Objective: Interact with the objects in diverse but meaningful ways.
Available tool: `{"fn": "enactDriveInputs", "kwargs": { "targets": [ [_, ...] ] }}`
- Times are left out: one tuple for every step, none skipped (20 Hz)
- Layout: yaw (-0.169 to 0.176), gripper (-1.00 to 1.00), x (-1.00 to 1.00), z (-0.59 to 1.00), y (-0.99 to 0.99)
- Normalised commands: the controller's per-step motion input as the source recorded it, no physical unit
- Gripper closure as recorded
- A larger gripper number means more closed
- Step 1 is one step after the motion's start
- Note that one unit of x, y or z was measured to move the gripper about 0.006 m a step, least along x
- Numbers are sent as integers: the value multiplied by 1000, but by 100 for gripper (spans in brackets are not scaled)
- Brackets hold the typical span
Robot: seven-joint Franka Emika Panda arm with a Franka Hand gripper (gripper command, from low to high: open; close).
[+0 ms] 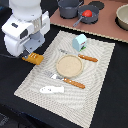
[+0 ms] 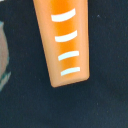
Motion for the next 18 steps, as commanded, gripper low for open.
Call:
{"fn": "enactDriveInputs", "kwargs": {
  "targets": [
    [3, -100, -351, -429, 0],
    [5, -100, -391, -443, 0],
    [6, -100, -420, -460, 0],
    [11, -100, -414, -451, 0],
    [15, -100, -420, -463, 0],
    [15, -100, -434, -460, 0],
    [14, -100, -474, -460, 0],
    [13, -100, -497, -466, 0],
    [9, -100, -517, -466, 0],
    [1, -100, -569, -463, 0],
    [0, -100, -640, -457, 0],
    [0, -100, -709, -443, 0],
    [2, -100, -734, -429, 0],
    [5, -100, -763, -434, 0],
    [9, -100, -746, -423, 0],
    [9, -100, -729, -417, 0],
    [10, -100, -709, -420, 0],
    [10, -100, -697, -409, 0]
  ]
}}
